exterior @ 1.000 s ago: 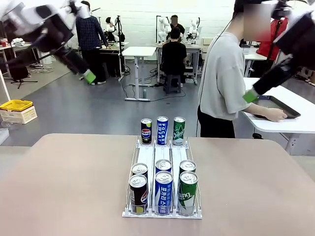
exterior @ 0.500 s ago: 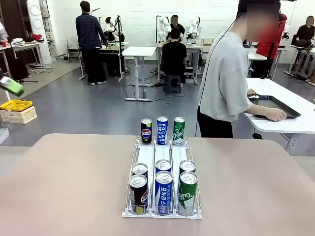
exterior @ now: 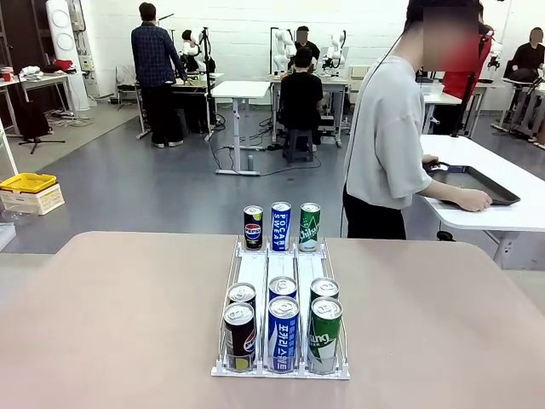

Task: Retrieve and hand over the desired beverage to the person.
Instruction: Pick up a can of the same type that the person held from the Automatic Can Dispenser.

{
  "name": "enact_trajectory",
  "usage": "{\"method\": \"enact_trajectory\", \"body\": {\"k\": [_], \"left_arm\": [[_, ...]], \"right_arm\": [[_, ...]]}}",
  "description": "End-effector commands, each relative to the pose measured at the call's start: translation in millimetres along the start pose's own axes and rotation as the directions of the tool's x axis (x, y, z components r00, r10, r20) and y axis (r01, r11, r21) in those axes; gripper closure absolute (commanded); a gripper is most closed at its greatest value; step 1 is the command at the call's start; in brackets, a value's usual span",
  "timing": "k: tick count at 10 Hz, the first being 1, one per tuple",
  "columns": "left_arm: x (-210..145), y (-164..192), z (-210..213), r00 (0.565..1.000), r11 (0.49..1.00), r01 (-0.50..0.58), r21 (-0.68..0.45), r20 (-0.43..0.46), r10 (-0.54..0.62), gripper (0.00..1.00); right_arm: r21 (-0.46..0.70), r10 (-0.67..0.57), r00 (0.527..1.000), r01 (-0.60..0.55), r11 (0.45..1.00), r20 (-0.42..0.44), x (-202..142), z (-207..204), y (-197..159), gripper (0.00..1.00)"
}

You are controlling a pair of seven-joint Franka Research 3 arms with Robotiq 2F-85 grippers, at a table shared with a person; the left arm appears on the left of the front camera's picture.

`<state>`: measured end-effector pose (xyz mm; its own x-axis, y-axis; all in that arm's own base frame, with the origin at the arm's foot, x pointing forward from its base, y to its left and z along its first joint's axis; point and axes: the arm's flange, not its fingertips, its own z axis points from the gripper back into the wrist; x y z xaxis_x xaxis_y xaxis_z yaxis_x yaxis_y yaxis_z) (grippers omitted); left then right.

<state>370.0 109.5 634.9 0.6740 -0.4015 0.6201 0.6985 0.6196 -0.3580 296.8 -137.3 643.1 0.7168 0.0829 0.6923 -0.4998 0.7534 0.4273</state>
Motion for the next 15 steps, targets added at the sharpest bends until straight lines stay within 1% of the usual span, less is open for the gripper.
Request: {"method": "enact_trajectory", "body": {"k": [1,2,15], "left_arm": [[-3.7,4.7,1.2,1.000,1.000,-0.005,-0.009,0.008,0.005,0.00],[-3.7,4.7,1.2,1.000,1.000,-0.005,-0.009,0.008,0.005,0.00],[-3.7,4.7,1.2,1.000,1.000,-0.005,-0.009,0.008,0.005,0.00]], "right_arm": [[-0.134,0.002,1.000,-0.004,0.991,-0.018,-9.1,-23.0,8.8,0.00],[0.000,0.000,1.000,0.000,1.000,0.000,0.0,0.0,0.0,0.00],[0.000,0.000,1.000,0.000,1.000,0.000,0.0,0.0,0.0,0.00]]}}
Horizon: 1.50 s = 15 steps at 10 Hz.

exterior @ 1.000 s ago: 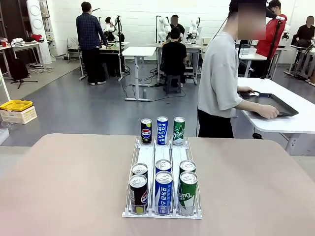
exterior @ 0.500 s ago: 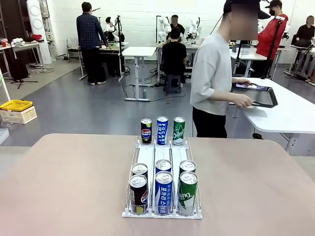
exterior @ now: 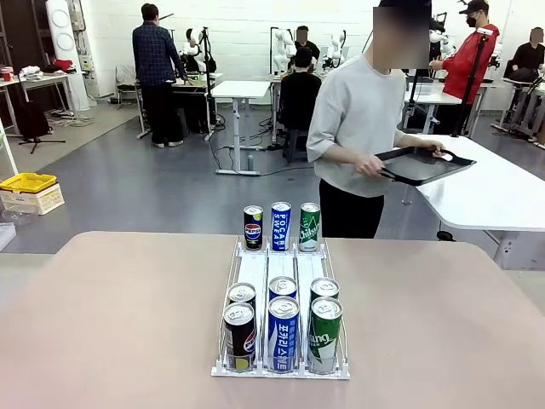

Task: Retrieve and hand over the desired beverage to the person.
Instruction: Pick up a can of the same type that the person held from the Automatic Can Dispenser.

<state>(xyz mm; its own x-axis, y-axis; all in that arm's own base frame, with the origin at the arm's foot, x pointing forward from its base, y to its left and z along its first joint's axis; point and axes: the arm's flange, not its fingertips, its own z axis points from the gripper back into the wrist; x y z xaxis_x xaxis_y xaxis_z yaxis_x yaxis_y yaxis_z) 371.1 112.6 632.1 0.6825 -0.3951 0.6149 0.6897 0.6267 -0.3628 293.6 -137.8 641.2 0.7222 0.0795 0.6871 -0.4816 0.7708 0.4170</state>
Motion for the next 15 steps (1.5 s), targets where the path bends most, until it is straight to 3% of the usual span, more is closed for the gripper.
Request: {"method": "enact_trajectory", "body": {"k": [1,15], "left_arm": [[-1.5,1.0,1.2,1.000,1.000,0.006,-0.012,0.009,-0.006,0.00],[-1.5,1.0,1.2,1.000,1.000,0.006,-0.012,0.009,-0.006,0.00]], "right_arm": [[0.026,0.007,1.000,-0.008,1.000,0.004,3.7,-0.7,-0.3,0.00],[0.026,0.007,1.000,-0.008,1.000,0.004,3.7,-0.7,-0.3,0.00]]}}
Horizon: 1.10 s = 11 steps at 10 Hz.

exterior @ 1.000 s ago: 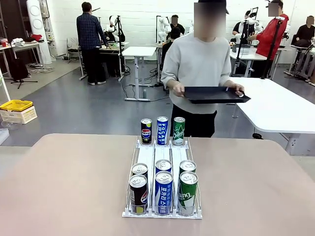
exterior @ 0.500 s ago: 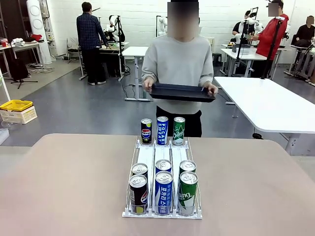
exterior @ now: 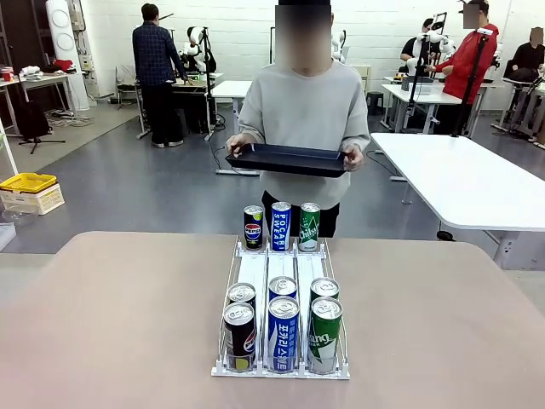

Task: Retrieve and hand over the desired beverage to the person.
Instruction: Pick up a can of the same type that the person held from the Automatic Can Dispenser.

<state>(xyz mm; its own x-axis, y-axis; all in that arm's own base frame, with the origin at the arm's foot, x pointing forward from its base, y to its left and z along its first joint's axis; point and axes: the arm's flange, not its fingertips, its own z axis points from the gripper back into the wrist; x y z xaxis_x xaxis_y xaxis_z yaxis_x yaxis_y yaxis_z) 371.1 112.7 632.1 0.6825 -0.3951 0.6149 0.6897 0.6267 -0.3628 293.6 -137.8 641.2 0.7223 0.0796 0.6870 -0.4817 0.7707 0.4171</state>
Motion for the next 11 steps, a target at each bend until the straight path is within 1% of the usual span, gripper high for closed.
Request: {"method": "enact_trajectory", "body": {"k": [1,11], "left_arm": [[-1.5,1.0,1.2,1.000,1.000,0.006,-0.012,0.009,-0.006,0.00],[-1.5,1.0,1.2,1.000,1.000,0.006,-0.012,0.009,-0.006,0.00]], "right_arm": [[0.026,0.007,1.000,-0.007,1.000,0.004,3.7,-0.7,-0.4,0.00],[0.026,0.007,1.000,-0.007,1.000,0.004,3.7,-0.7,-0.4,0.00]]}}
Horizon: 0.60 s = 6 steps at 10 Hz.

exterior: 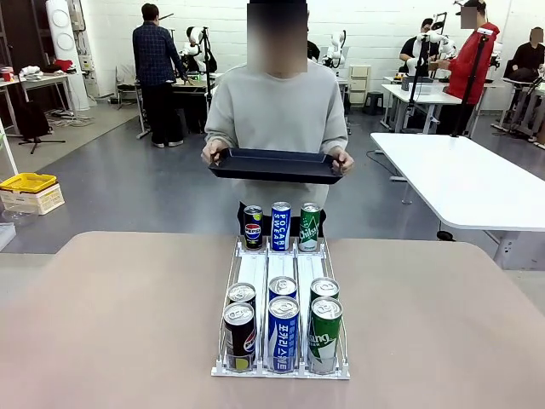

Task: Retrieve and hand over the desired beverage to the person.
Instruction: Pick up a can of the same type that the person held from the Automatic Can Dispenser.

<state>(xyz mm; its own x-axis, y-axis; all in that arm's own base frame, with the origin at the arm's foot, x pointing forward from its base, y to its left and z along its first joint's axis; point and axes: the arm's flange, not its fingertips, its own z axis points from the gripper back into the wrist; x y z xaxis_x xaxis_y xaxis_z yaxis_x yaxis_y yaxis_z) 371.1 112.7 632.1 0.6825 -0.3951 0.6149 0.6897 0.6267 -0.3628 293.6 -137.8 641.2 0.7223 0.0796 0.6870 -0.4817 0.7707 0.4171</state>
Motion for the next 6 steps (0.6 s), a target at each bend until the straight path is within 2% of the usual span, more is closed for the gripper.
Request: {"method": "enact_trajectory", "body": {"k": [1,6], "left_arm": [[-1.5,1.0,1.2,1.000,1.000,0.006,-0.012,0.009,-0.006,0.00],[-1.5,1.0,1.2,1.000,1.000,0.006,-0.012,0.009,-0.006,0.00]], "right_arm": [[0.026,0.007,1.000,-0.007,1.000,0.004,3.7,-0.7,-0.4,0.00],[0.026,0.007,1.000,-0.007,1.000,0.004,3.7,-0.7,-0.4,0.00]]}}
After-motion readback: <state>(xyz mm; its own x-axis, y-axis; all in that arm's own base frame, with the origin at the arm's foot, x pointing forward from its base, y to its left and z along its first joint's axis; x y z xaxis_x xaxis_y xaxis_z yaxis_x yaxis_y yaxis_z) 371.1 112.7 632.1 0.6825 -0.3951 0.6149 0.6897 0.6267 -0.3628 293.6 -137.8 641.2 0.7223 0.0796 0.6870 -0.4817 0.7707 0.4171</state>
